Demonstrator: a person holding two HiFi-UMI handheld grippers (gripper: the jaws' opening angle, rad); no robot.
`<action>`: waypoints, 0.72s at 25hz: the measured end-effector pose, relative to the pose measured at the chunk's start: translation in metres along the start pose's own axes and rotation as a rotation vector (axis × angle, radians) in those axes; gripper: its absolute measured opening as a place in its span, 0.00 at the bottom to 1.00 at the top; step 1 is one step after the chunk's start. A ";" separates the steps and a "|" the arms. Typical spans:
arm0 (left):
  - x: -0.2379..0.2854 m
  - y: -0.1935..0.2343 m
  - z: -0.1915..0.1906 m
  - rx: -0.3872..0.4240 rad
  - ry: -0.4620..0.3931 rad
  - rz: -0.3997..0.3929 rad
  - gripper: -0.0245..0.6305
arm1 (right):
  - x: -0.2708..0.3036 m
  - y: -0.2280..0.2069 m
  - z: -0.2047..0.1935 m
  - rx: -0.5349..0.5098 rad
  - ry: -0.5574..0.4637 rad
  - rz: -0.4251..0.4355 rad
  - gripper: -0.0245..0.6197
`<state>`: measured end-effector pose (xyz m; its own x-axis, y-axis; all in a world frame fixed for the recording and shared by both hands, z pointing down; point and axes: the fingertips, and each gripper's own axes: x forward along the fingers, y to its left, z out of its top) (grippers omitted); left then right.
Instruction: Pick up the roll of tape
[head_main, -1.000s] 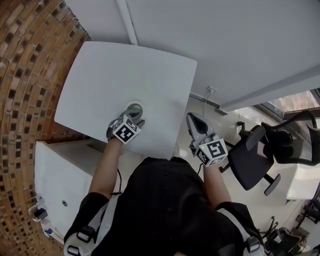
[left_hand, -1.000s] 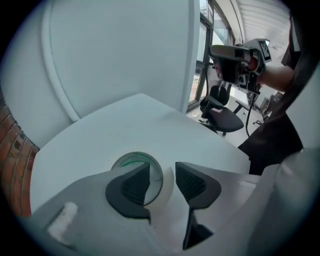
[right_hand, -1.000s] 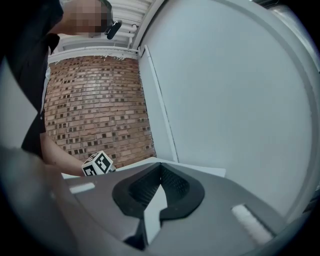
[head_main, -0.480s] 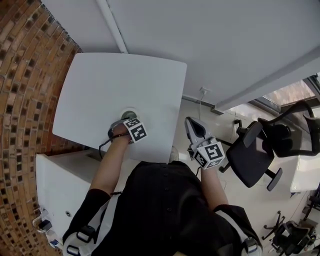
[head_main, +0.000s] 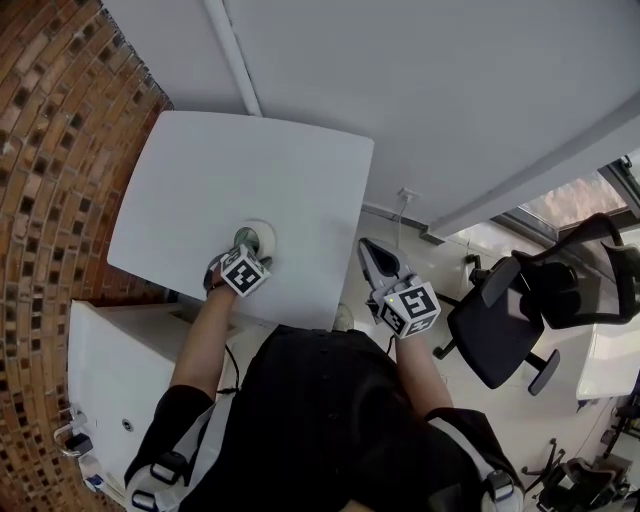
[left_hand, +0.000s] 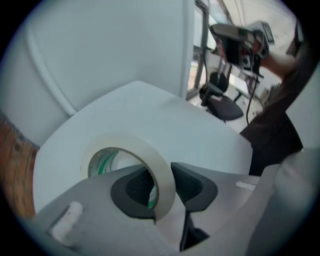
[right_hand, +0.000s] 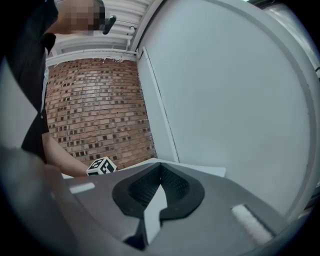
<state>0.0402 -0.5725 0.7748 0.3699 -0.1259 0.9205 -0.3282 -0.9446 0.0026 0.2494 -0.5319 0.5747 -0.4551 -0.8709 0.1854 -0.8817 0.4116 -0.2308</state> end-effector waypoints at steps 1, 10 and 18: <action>-0.009 0.002 0.004 -0.113 -0.070 -0.016 0.20 | 0.001 -0.001 0.001 0.001 0.000 0.007 0.05; -0.123 0.013 0.067 -0.875 -1.029 -0.271 0.20 | 0.016 0.017 0.008 -0.014 0.020 0.159 0.05; -0.206 -0.030 0.090 -0.908 -1.495 -0.316 0.20 | 0.017 0.026 -0.008 0.010 0.070 0.304 0.05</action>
<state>0.0517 -0.5457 0.5499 0.7379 -0.6215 -0.2630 -0.2345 -0.6015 0.7637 0.2173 -0.5340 0.5795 -0.7057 -0.6875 0.1715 -0.7026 0.6476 -0.2949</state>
